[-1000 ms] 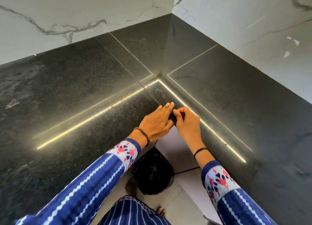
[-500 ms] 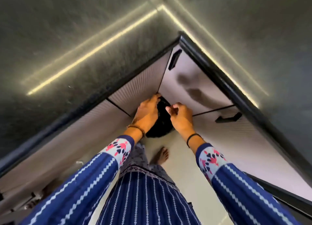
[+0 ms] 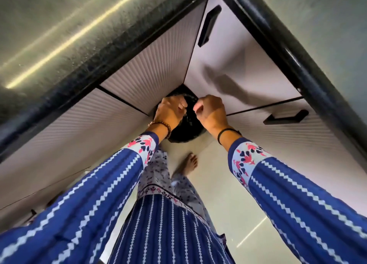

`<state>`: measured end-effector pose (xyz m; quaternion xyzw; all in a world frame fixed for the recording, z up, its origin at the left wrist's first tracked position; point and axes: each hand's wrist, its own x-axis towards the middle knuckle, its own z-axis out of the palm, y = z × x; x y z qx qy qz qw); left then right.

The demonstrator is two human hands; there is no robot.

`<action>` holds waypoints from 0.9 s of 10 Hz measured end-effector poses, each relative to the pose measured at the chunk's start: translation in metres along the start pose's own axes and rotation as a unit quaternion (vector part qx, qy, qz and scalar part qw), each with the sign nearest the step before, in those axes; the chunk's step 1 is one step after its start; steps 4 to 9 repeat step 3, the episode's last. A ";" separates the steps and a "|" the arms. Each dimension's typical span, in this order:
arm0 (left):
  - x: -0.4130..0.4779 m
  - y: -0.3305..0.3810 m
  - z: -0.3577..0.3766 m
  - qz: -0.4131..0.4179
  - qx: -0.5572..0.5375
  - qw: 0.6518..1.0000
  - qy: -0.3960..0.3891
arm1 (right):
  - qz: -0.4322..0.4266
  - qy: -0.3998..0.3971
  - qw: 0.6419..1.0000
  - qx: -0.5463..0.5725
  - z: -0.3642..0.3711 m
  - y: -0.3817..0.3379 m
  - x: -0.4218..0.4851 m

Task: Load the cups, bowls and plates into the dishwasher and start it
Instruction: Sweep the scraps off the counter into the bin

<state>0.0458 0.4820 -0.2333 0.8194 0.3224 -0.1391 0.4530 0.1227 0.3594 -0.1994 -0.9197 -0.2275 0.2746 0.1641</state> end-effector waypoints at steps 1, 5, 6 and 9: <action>-0.005 0.008 -0.006 0.008 0.019 1.000 0.020 | -0.013 0.012 1.000 0.004 -0.003 -0.005 -0.003; -0.024 0.045 -0.024 0.039 0.018 0.998 0.039 | 0.003 0.039 0.998 0.050 -0.026 -0.016 -0.019; -0.024 0.045 -0.024 0.039 0.018 0.998 0.039 | 0.003 0.039 0.998 0.050 -0.026 -0.016 -0.019; -0.024 0.045 -0.024 0.039 0.018 0.998 0.039 | 0.003 0.039 0.998 0.050 -0.026 -0.016 -0.019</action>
